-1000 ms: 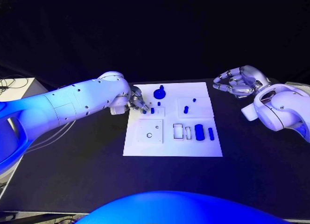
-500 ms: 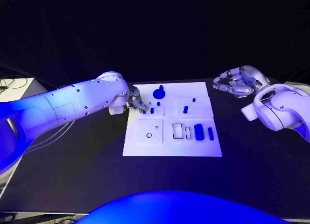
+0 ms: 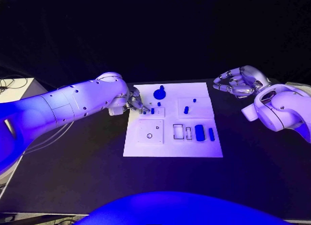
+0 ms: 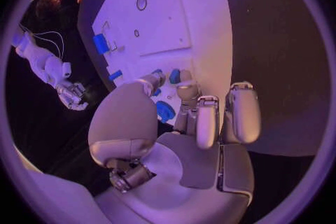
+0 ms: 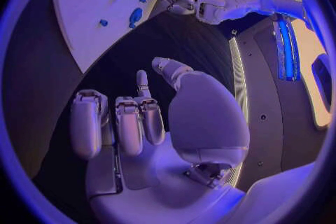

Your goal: Assemble the parts on the task board

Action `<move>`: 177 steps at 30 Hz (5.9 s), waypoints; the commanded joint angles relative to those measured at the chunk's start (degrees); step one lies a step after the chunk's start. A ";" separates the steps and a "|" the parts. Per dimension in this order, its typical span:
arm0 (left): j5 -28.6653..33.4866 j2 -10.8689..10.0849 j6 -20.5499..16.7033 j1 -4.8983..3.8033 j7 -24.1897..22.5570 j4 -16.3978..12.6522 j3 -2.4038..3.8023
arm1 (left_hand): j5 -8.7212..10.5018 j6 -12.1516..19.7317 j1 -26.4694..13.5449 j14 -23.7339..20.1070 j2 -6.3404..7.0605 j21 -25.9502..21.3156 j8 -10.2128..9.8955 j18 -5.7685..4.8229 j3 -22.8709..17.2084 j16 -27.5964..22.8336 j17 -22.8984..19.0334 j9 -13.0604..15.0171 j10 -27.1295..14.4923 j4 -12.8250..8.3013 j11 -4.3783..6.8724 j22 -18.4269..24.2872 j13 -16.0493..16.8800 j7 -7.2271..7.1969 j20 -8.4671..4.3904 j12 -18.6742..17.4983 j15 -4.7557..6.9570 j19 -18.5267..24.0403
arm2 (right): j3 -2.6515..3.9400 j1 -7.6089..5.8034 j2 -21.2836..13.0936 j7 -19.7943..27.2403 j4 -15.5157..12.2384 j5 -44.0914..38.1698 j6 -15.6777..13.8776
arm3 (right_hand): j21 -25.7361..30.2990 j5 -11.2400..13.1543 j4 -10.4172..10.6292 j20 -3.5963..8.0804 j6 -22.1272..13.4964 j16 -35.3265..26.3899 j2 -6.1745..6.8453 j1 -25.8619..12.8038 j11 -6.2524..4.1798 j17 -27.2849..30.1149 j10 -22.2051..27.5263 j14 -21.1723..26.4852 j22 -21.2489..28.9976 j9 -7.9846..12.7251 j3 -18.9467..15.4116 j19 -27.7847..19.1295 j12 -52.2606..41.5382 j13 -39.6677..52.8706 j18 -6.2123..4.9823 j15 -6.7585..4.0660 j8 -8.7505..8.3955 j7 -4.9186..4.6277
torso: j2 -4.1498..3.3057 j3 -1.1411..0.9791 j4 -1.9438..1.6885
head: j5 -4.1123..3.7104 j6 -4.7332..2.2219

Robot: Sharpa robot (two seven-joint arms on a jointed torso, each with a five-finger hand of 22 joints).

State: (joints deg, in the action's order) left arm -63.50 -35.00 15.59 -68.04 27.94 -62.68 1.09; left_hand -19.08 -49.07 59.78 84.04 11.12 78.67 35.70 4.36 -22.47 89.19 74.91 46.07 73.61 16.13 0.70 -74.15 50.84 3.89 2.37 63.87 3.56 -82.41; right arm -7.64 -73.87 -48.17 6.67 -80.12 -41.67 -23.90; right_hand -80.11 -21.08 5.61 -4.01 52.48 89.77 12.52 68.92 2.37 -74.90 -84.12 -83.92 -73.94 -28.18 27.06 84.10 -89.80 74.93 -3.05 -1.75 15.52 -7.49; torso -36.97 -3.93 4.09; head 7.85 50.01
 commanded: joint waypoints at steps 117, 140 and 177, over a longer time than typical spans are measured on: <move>-23.39 6.98 -20.22 2.42 -32.04 8.27 -1.22 | 4.28 1.87 18.90 -0.74 2.41 -5.72 -14.86 0.81 -10.96 -10.06 -5.24 -20.09 -23.15 -13.23 -4.31 5.96 -37.89 2.29 1.09 -32.53 -1.60 2.88 | 0.11 -0.17 0.47 1.70 0.05 0.33 -0.92 | 4.82 -0.26 0.01 -0.32 -0.05 -1.84 0.08 0.81 0.36 -12.79 -3.27 -5.26 6.36 -0.64 0.48 -1.79 3.65 11.05 -1.38 0.25 -1.13 -0.20 | 0.02 -0.10 0.09 | -2.21 -0.03; -22.53 7.61 -19.23 2.56 -31.96 8.90 -1.23 | 4.64 1.94 18.66 -0.59 2.31 -5.40 -15.33 0.69 -11.19 -9.86 -5.07 -20.18 -22.80 -13.19 -4.50 5.58 -38.11 2.50 1.36 -32.92 -2.08 2.68 | 0.14 -0.48 0.41 1.56 -0.50 0.21 -0.80 | 4.82 -0.26 0.01 -0.32 -0.05 -1.84 0.08 0.81 0.36 -12.79 -3.27 -5.26 6.36 -0.64 0.48 -1.79 3.65 11.05 -1.38 0.25 -1.13 -0.20 | 0.07 -0.11 0.01 | -2.79 -0.01; -19.74 6.92 -23.76 2.94 -34.15 8.85 -1.20 | 5.06 -4.73 19.08 -0.28 -0.22 -4.15 -16.01 0.47 -13.42 -8.79 -4.49 -19.45 -14.67 -15.25 -4.37 4.15 -39.53 3.68 2.26 -37.74 -2.94 2.22 | 0.16 -0.73 0.26 1.41 -0.89 0.00 -0.63 | 4.72 -0.25 0.06 -0.25 0.08 -1.72 0.06 0.72 0.29 -12.94 -3.47 -5.33 6.12 -0.79 0.46 -1.56 3.47 11.25 -1.33 0.18 -1.24 -0.14 | 0.16 -0.06 -0.05 | -2.97 -0.01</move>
State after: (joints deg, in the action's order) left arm -84.37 -28.03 -6.53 -65.15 -4.92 -53.58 -0.15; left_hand -14.19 -53.38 79.04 83.83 11.13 74.27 19.91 5.24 -35.74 80.13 70.40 26.71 58.50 1.18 -3.79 -69.92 11.37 7.59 4.43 26.40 1.10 -80.17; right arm -7.54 -74.56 -47.88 7.90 -80.93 -41.38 -24.89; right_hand -75.10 -21.08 5.77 -4.32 52.49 87.81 12.75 69.15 2.37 -74.90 -84.12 -83.92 -67.78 -28.88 27.22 82.15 -85.97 74.94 -3.96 -1.75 14.63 -7.48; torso -36.82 -4.01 4.05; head 4.89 50.00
